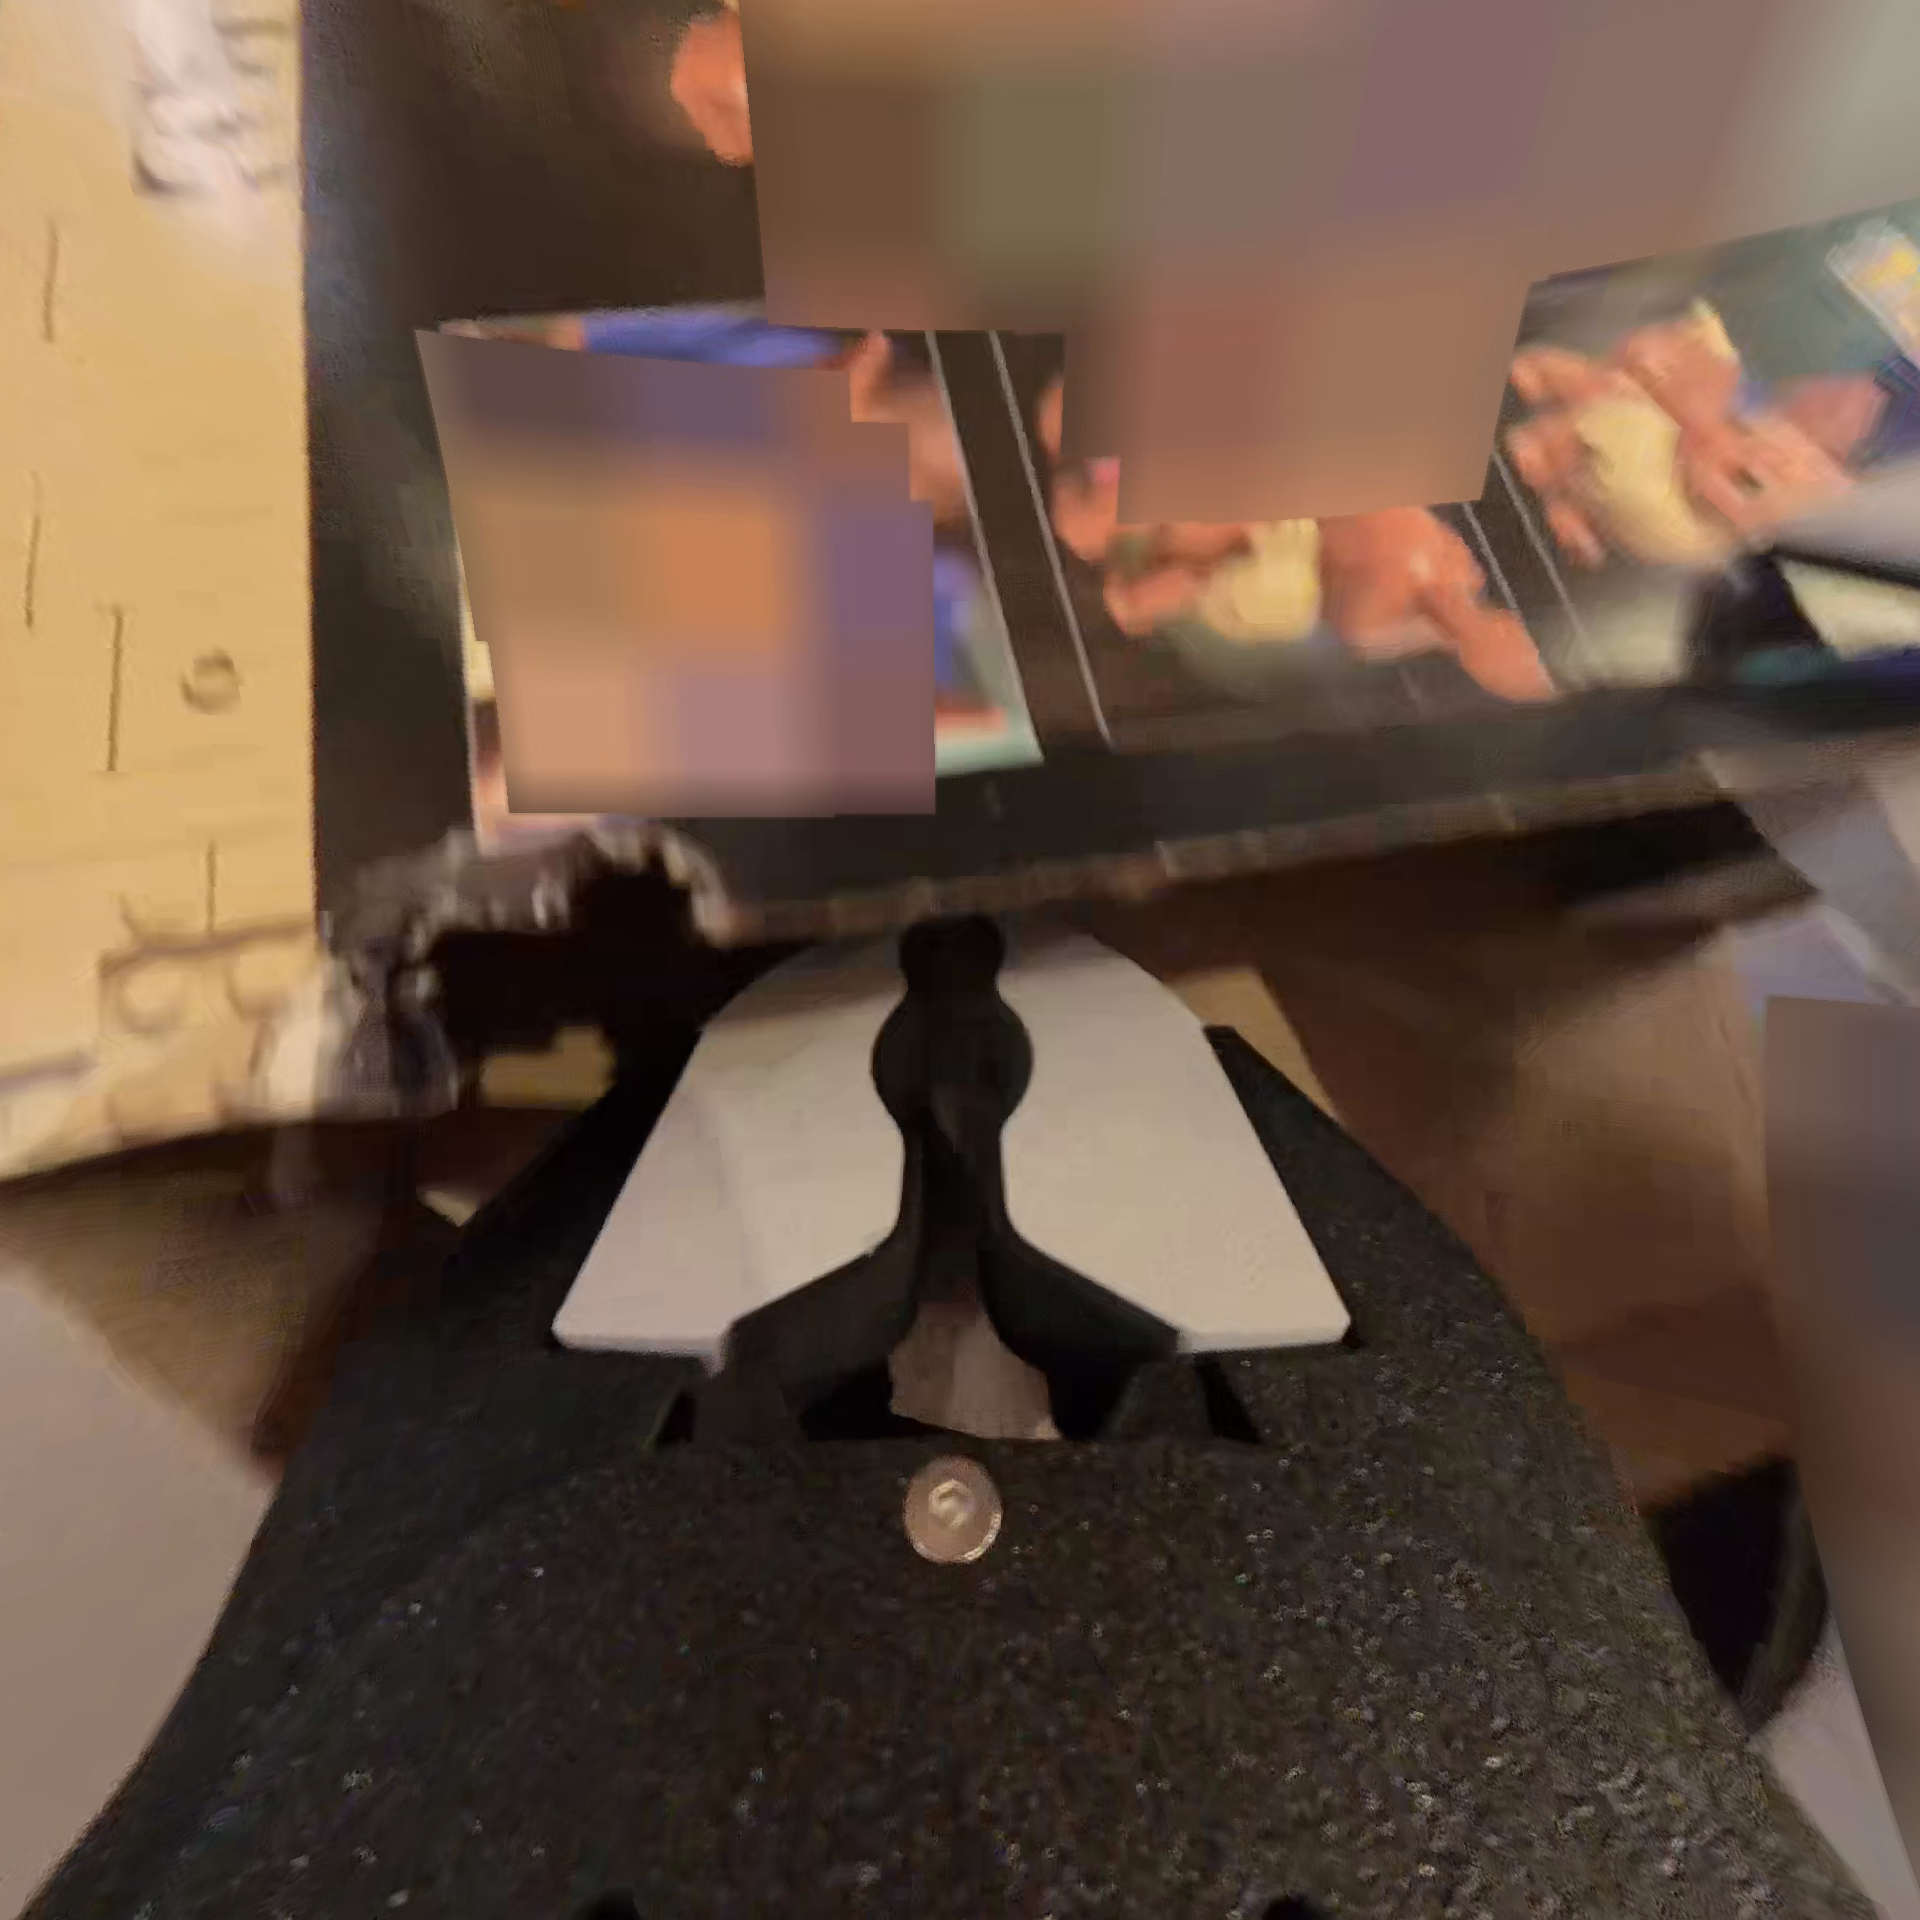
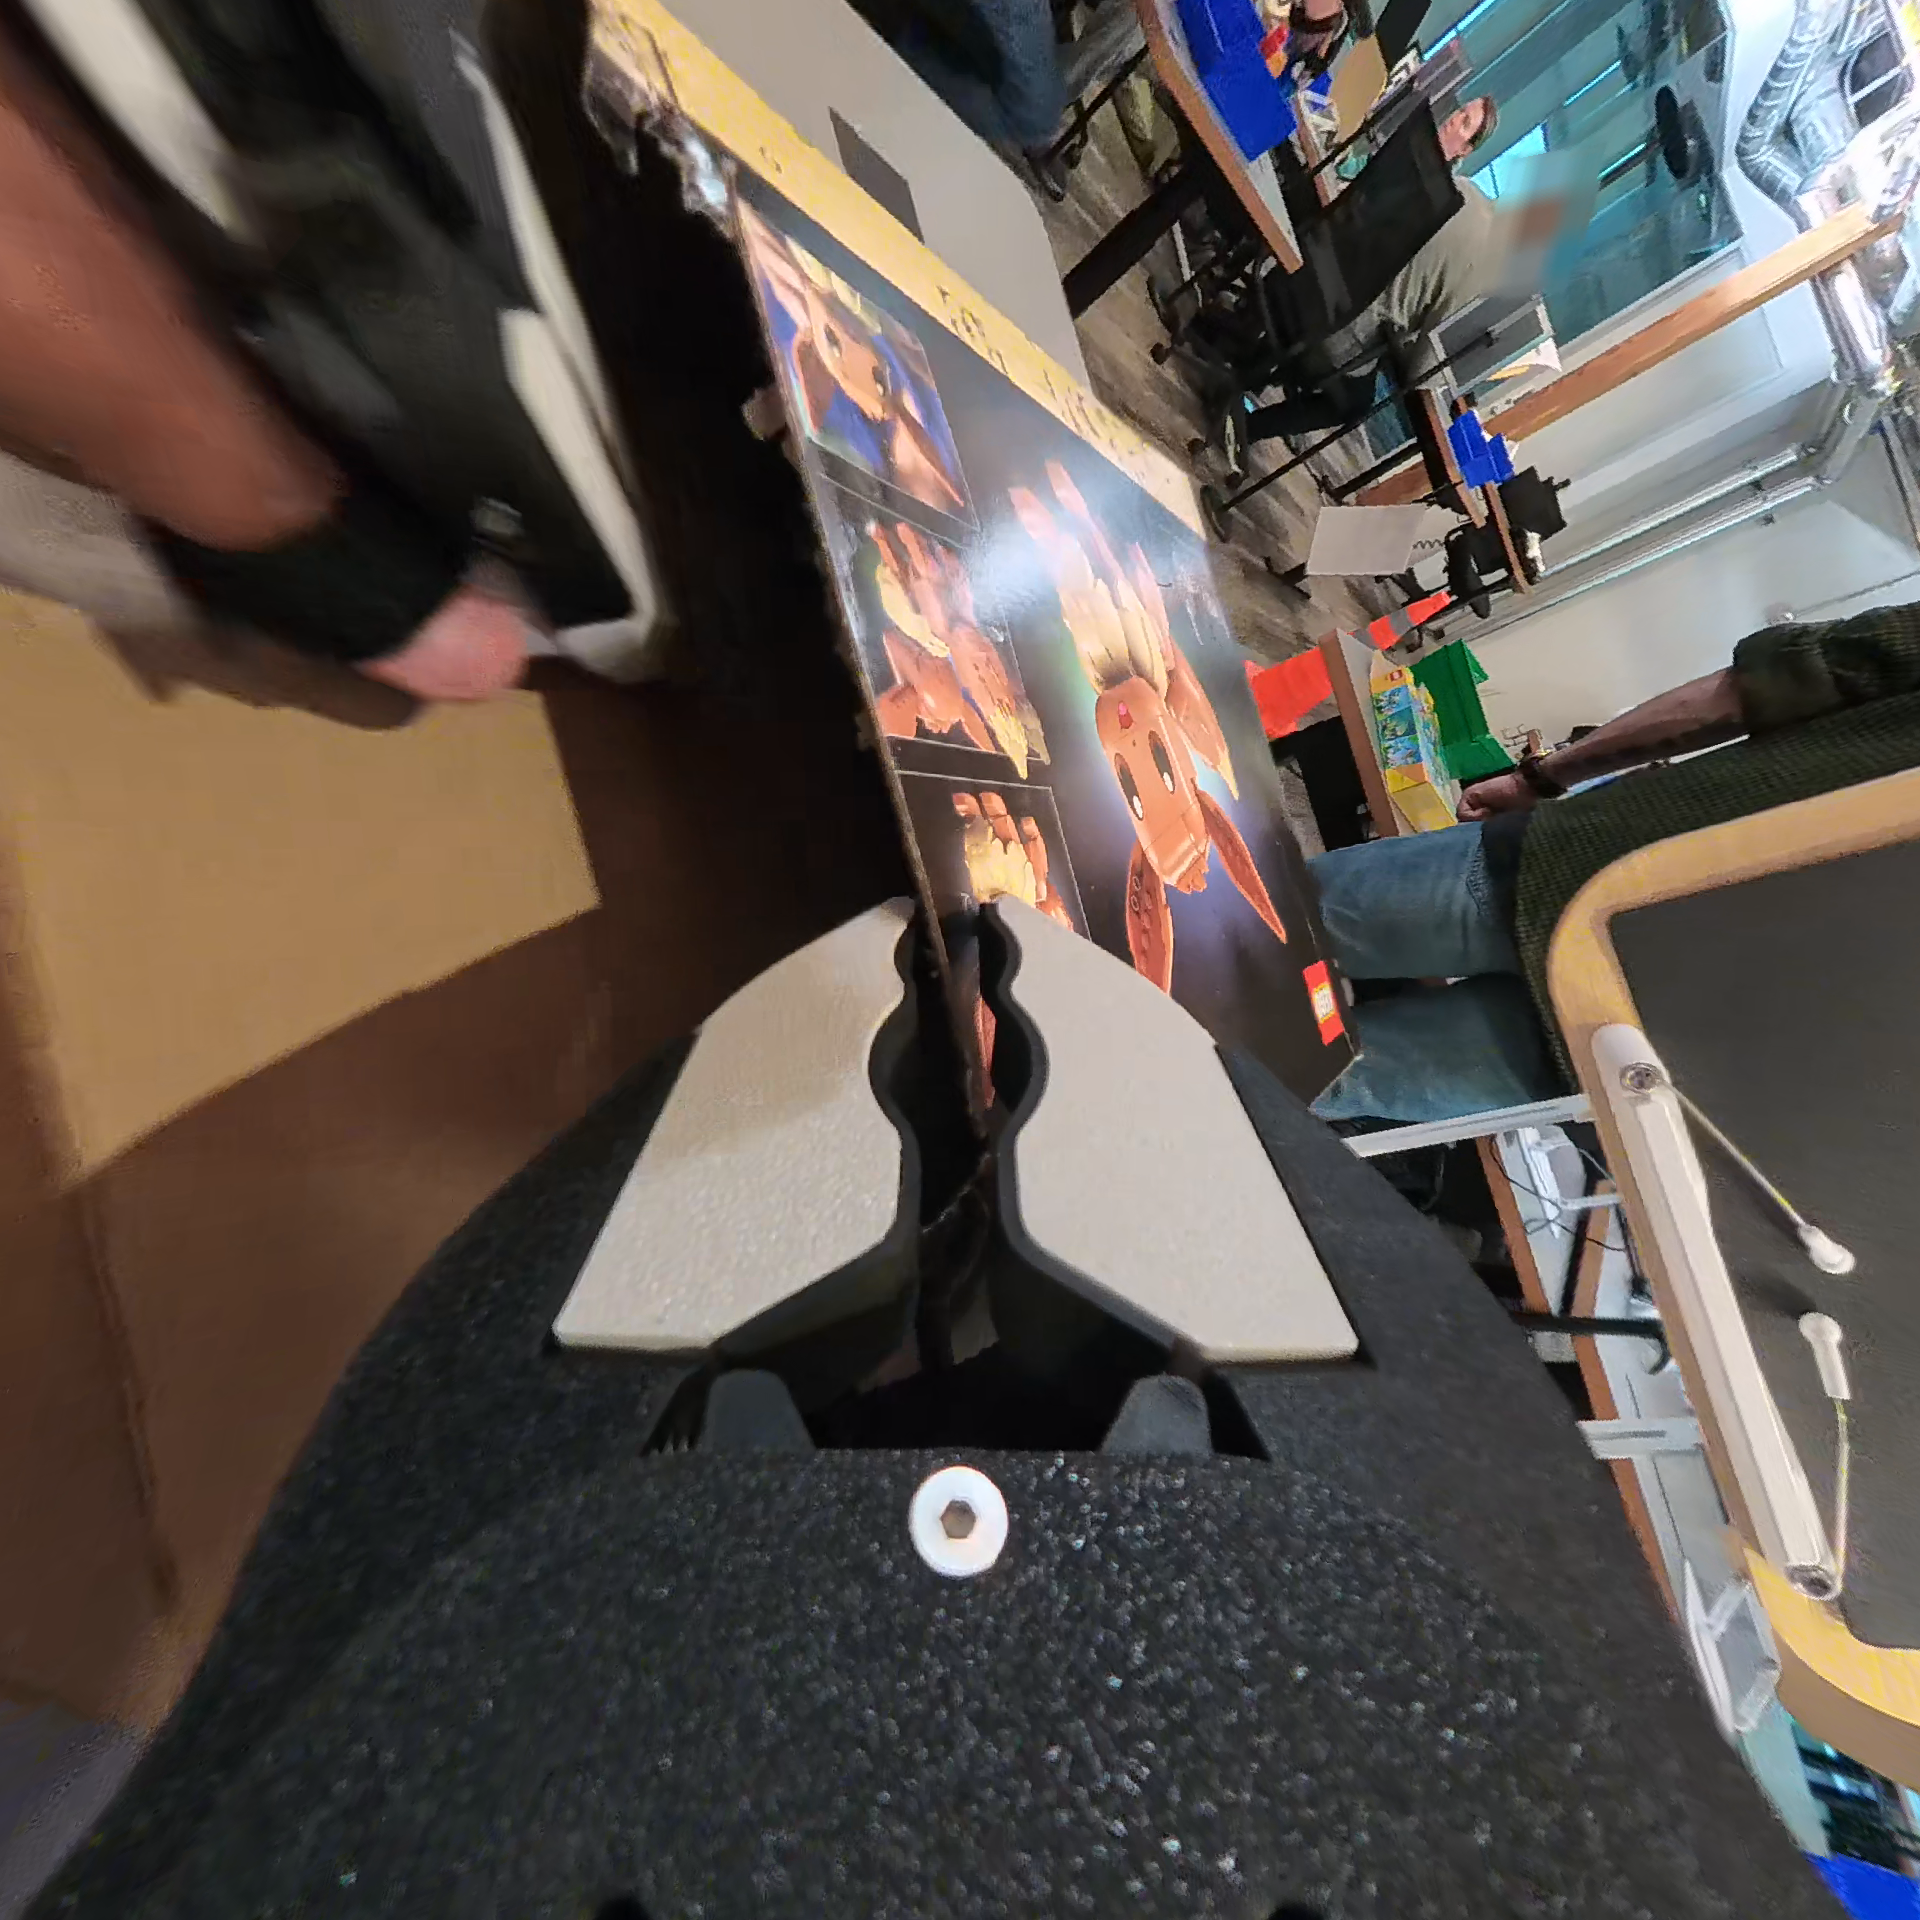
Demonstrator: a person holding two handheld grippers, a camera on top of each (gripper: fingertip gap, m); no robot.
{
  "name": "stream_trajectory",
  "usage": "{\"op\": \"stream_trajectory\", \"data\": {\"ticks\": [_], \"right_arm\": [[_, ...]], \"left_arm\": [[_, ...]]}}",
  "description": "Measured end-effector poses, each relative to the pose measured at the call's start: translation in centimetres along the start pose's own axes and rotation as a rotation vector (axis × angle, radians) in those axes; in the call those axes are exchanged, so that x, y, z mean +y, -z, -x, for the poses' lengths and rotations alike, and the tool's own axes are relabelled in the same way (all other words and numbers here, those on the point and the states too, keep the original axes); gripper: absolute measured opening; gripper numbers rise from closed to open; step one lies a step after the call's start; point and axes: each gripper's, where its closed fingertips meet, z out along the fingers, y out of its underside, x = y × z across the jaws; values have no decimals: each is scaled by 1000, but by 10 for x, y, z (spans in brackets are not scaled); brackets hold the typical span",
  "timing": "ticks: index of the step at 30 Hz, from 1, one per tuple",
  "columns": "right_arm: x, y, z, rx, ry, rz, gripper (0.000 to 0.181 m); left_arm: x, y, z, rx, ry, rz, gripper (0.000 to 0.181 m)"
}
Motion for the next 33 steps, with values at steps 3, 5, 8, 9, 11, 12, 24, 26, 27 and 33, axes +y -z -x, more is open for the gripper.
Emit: {"op": "stream_trajectory", "data": {"ticks": [3,5,8,9,11,12,24,26,27,33], "right_arm": [[-1,3,-2,-20,-17,-3,9],[0,6,-3,-28,-23,-3,10],[2,10,1,-70,-46,-2,13],[2,13,3,-90,-64,-10,14],[-1,20,6,-137,-125,-38,20],[-2,25,7,-162,-168,-50,25],[86,23,-56,-319,-1236,100,59],[94,12,-47,-375,-1305,122,64],[97,7,-43,-395,-1324,132,64],[97,-14,-31,-508,-1371,145,63]], "left_arm": [[10,34,-10,63,-100,4,28],[12,58,-14,106,-172,-22,34],[5,89,-9,142,-225,-92,39],[-1,97,-6,156,-216,-130,41],[-16,112,2,200,-156,-204,44],[-23,117,8,220,-112,-230,46],[-53,38,86,426,369,-51,74],[-53,27,79,484,382,-17,74],[-52,23,76,496,373,4,74],[-46,7,64,505,300,81,77]]}}
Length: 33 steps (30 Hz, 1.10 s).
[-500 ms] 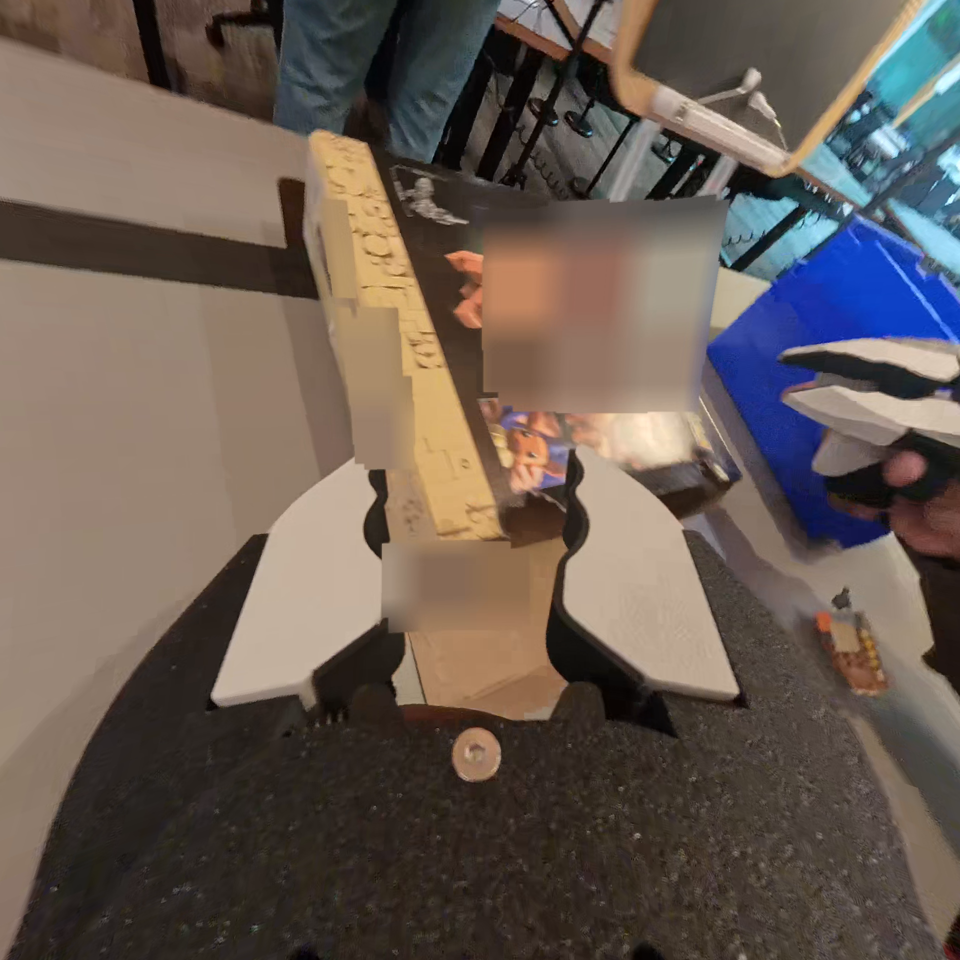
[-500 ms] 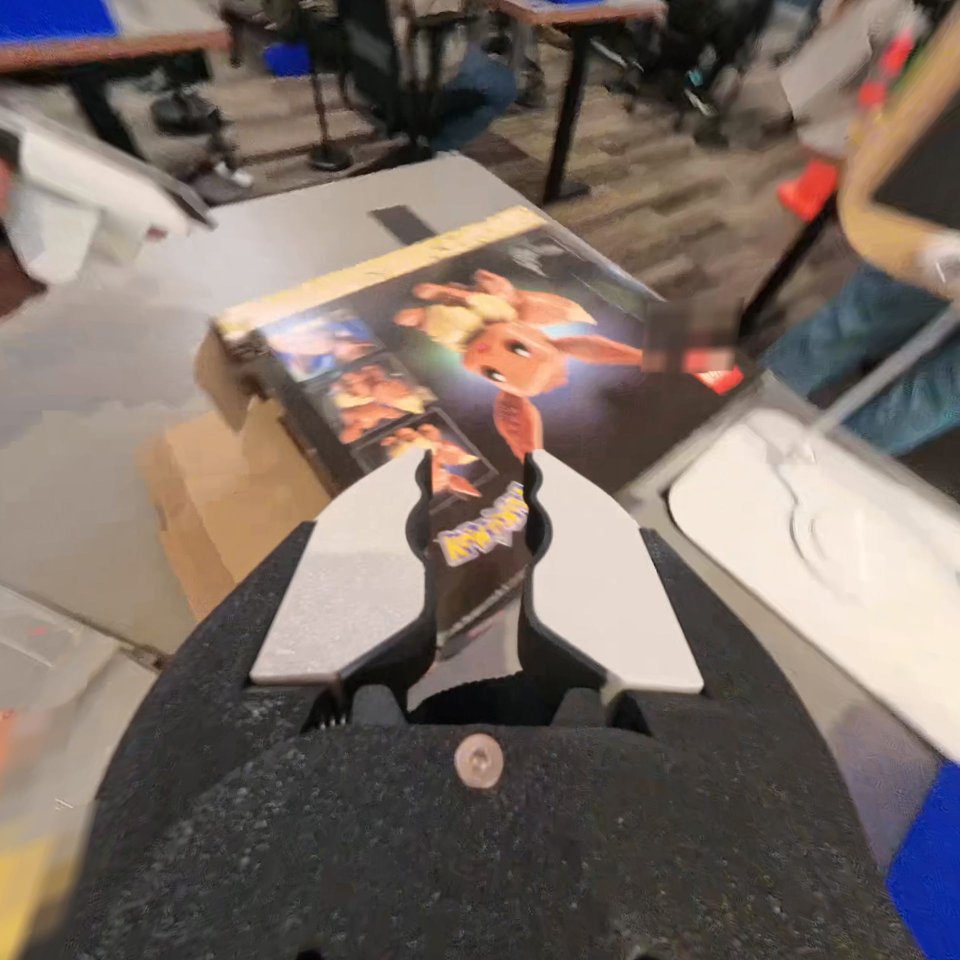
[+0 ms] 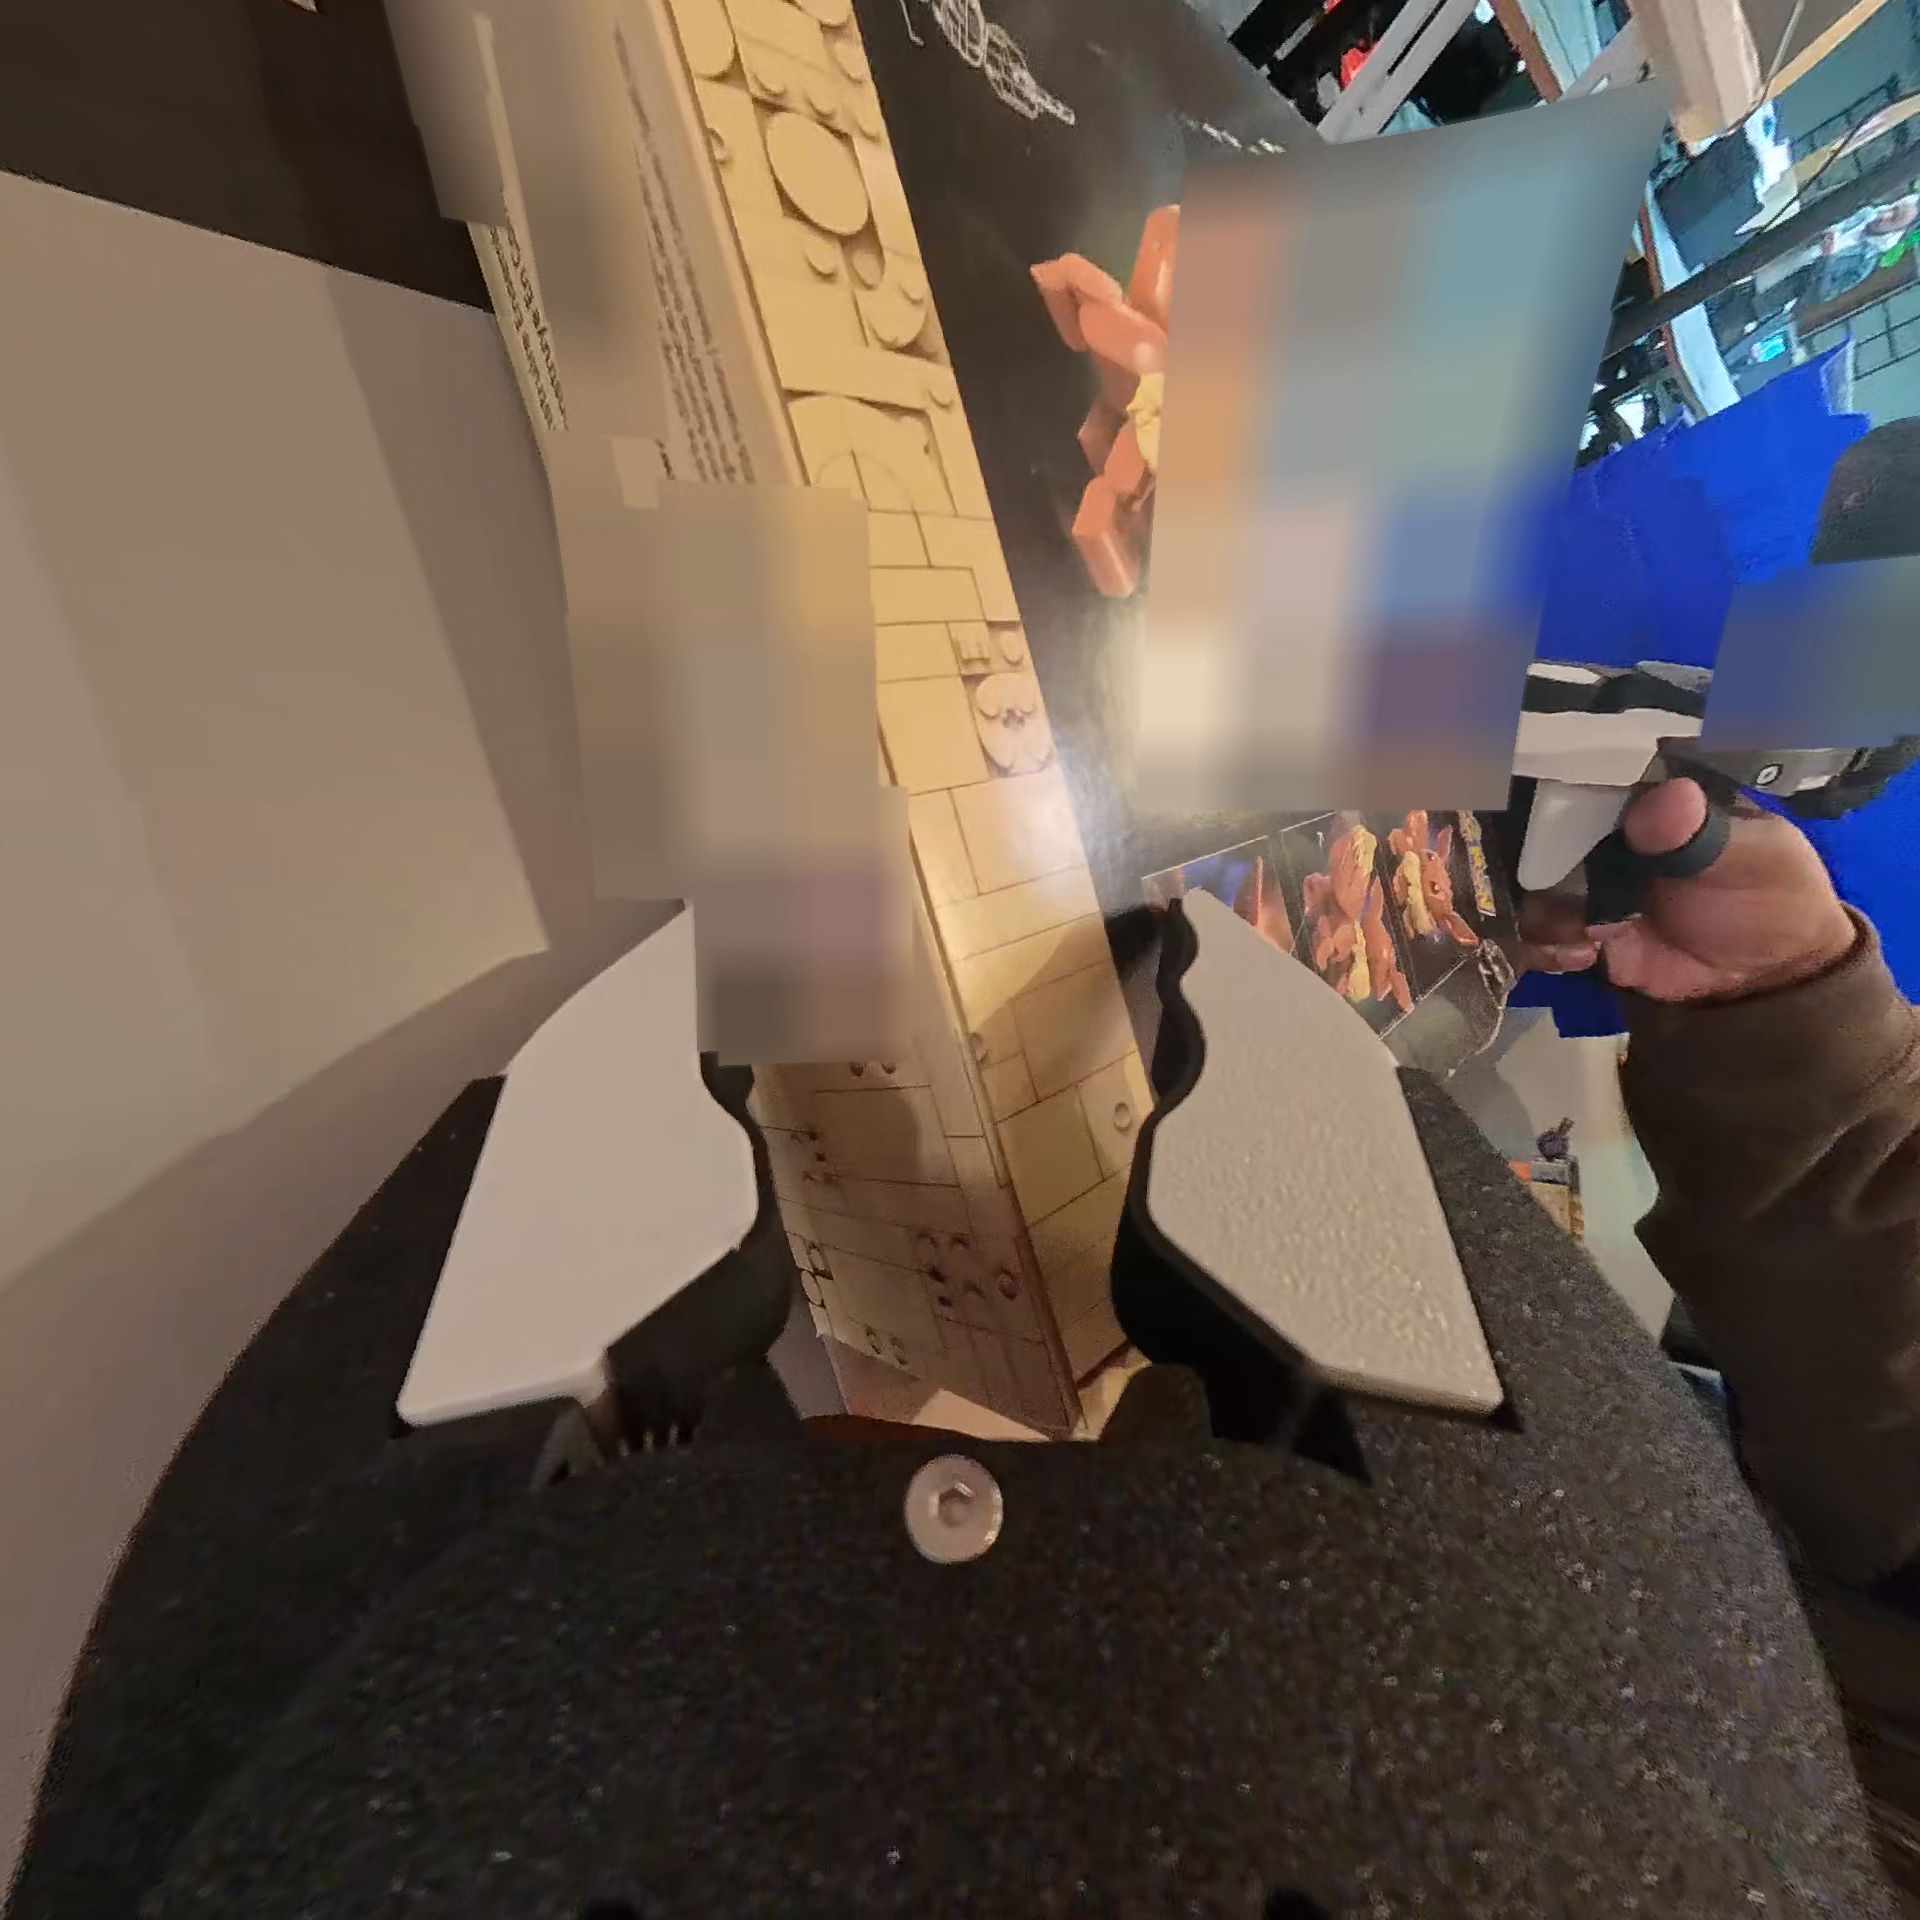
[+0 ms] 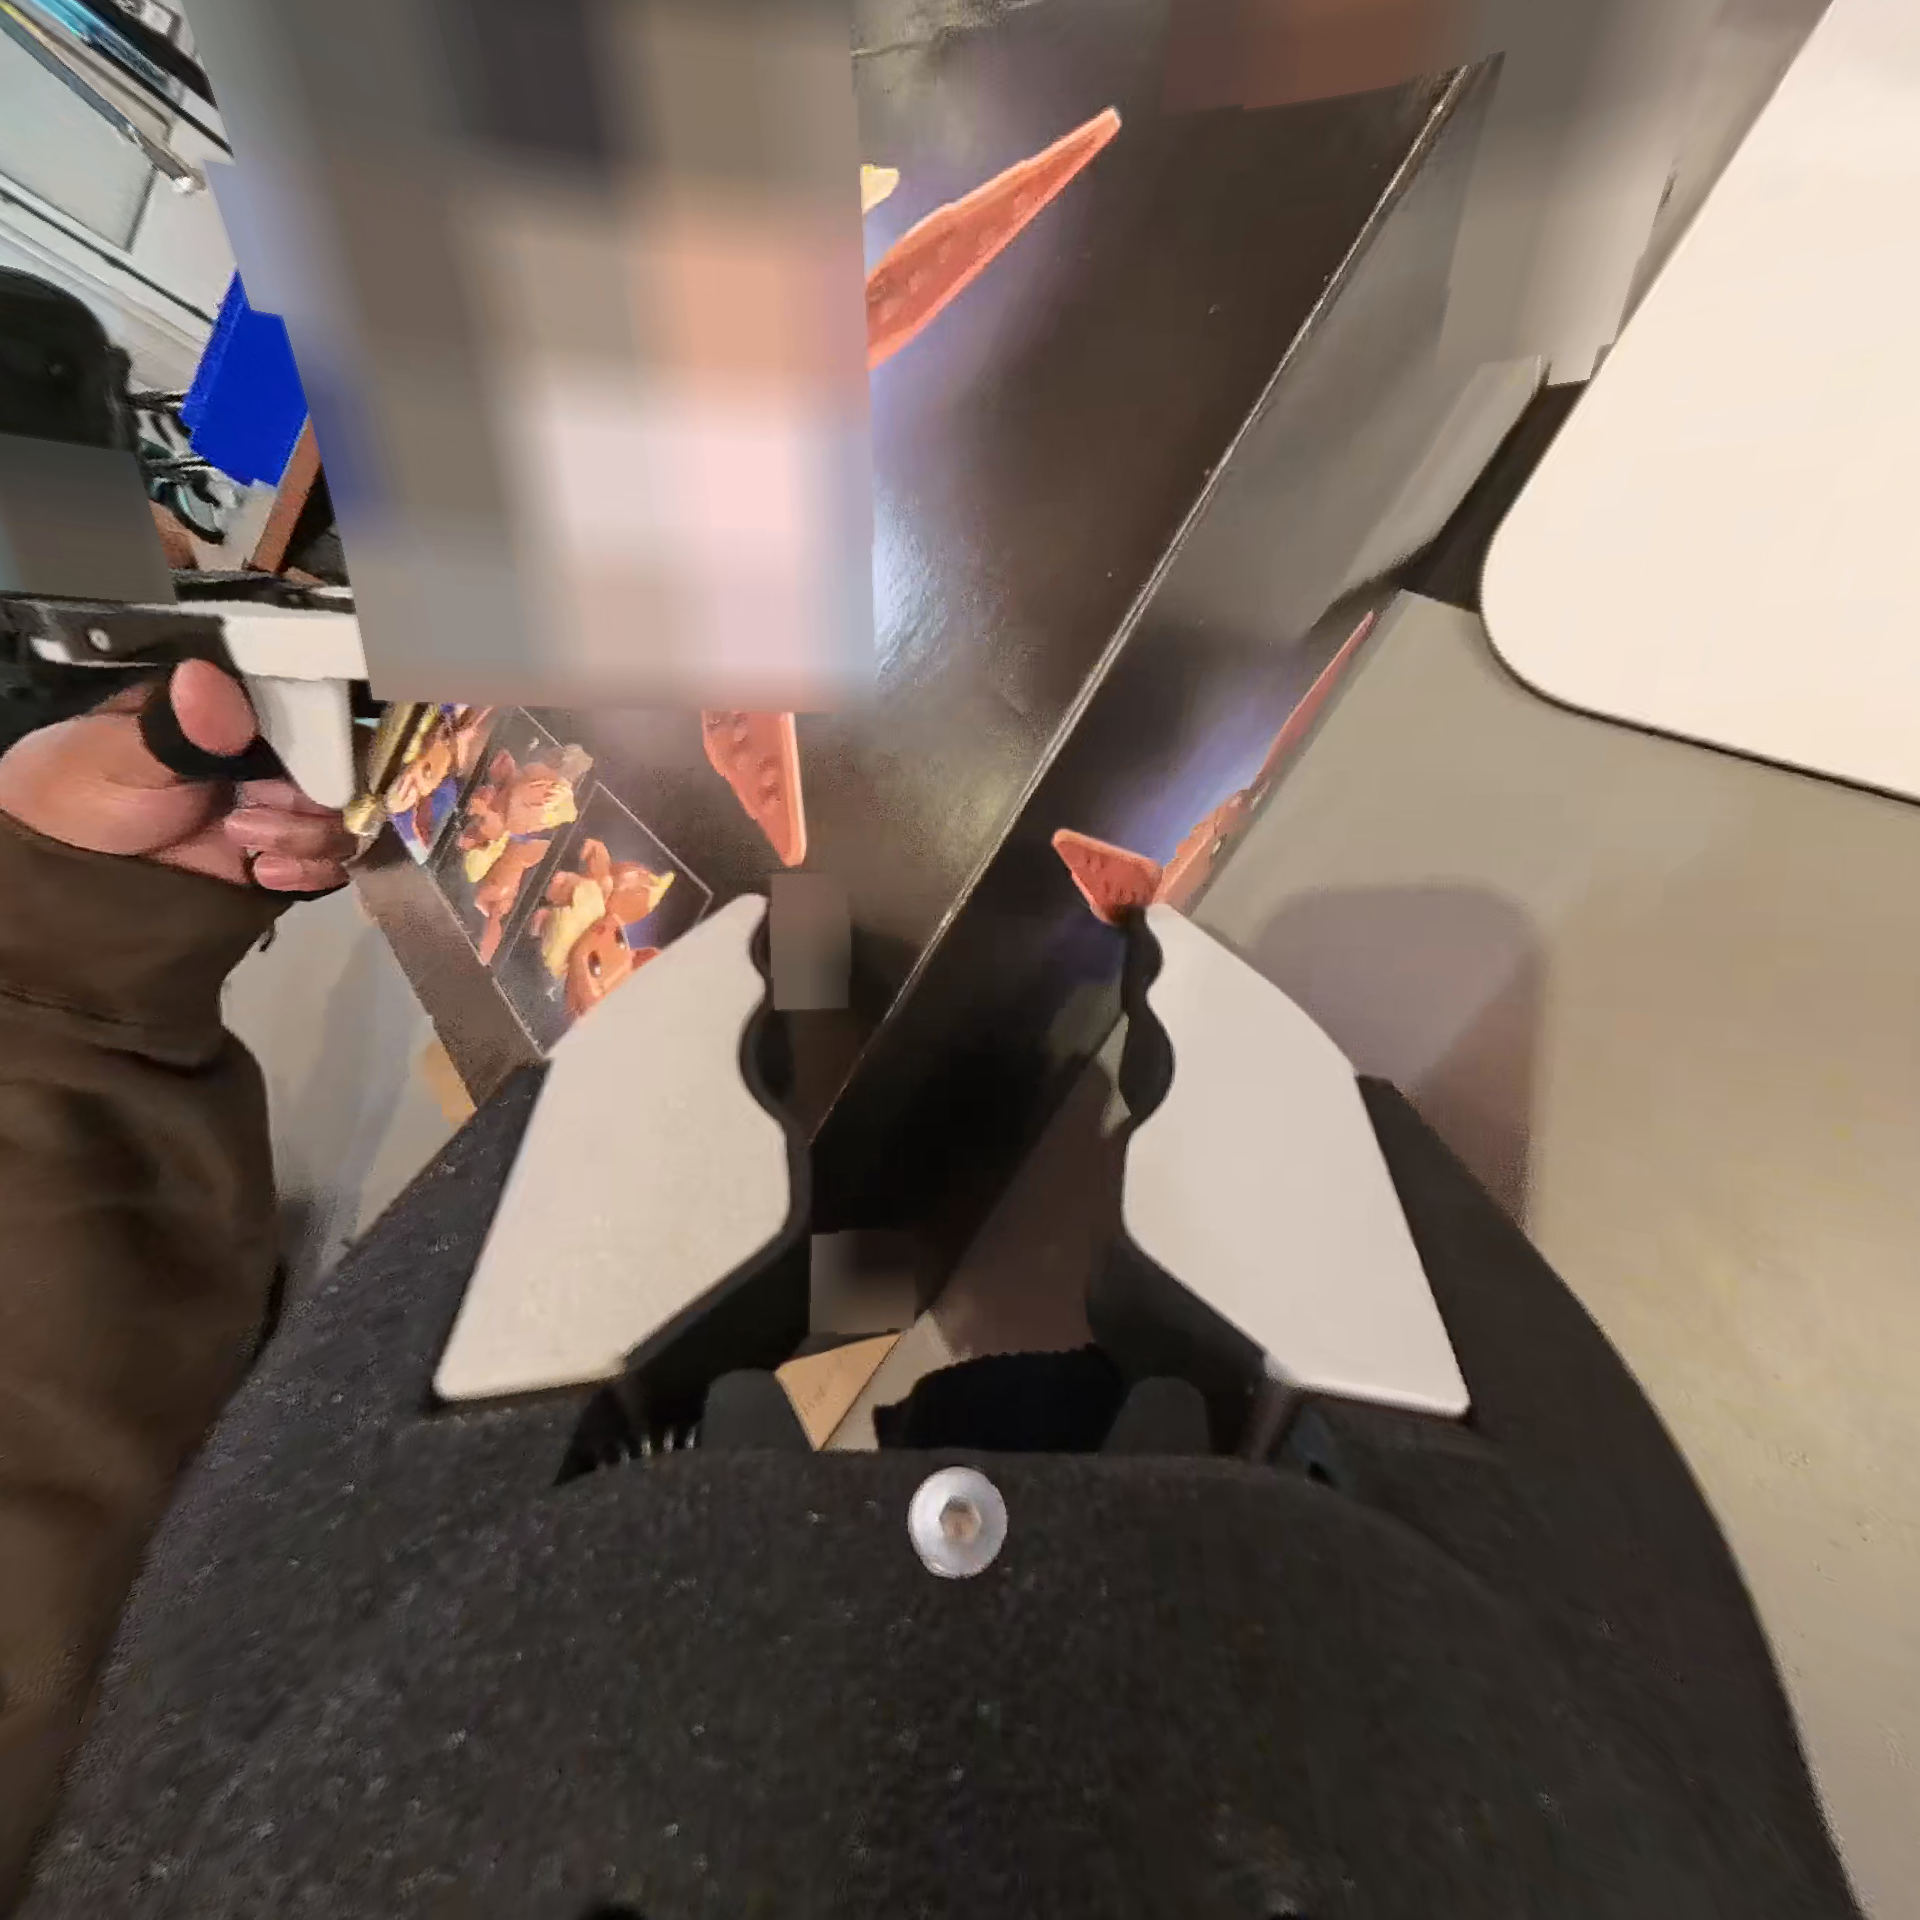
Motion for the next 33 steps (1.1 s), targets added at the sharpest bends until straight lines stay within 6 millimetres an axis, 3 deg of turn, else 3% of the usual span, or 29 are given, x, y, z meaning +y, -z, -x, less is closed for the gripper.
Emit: {"op": "stream_trajectory", "data": {"ticks": [11,20,33], "right_arm": [[-12,-6,13,20,148,-75,71],[-52,24,53,-8,308,-298,61],[-47,21,47,21,288,-296,60]], "left_arm": [[3,11,-13,-83,-146,-98,80],[-3,49,-43,-166,-381,-279,81],[6,46,-43,-209,-337,-268,82]]}}
